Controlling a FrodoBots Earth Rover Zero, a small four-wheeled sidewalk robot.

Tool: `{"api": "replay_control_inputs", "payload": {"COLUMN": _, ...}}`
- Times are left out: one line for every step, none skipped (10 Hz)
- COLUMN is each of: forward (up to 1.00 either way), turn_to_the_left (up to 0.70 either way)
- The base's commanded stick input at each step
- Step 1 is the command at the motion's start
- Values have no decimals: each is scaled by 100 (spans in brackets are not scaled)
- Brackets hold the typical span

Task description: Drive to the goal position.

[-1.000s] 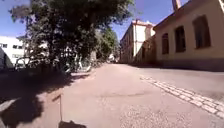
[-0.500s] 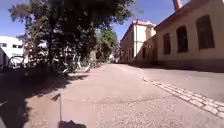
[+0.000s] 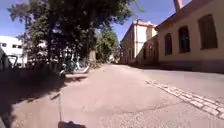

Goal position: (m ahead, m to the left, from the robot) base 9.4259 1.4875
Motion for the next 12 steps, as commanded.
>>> {"api": "replay_control_inputs", "payload": {"forward": 60, "turn_to_the_left": 0}}
{"api": "replay_control_inputs", "payload": {"forward": 60, "turn_to_the_left": 0}}
{"api": "replay_control_inputs", "payload": {"forward": 60, "turn_to_the_left": 0}}
{"api": "replay_control_inputs", "payload": {"forward": 60, "turn_to_the_left": 0}}
{"api": "replay_control_inputs", "payload": {"forward": 60, "turn_to_the_left": 0}}
{"api": "replay_control_inputs", "payload": {"forward": 60, "turn_to_the_left": 0}}
{"api": "replay_control_inputs", "payload": {"forward": 60, "turn_to_the_left": 0}}
{"api": "replay_control_inputs", "payload": {"forward": 60, "turn_to_the_left": 0}}
{"api": "replay_control_inputs", "payload": {"forward": 60, "turn_to_the_left": 0}}
{"api": "replay_control_inputs", "payload": {"forward": 60, "turn_to_the_left": 0}}
{"api": "replay_control_inputs", "payload": {"forward": 60, "turn_to_the_left": 0}}
{"api": "replay_control_inputs", "payload": {"forward": 60, "turn_to_the_left": 0}}
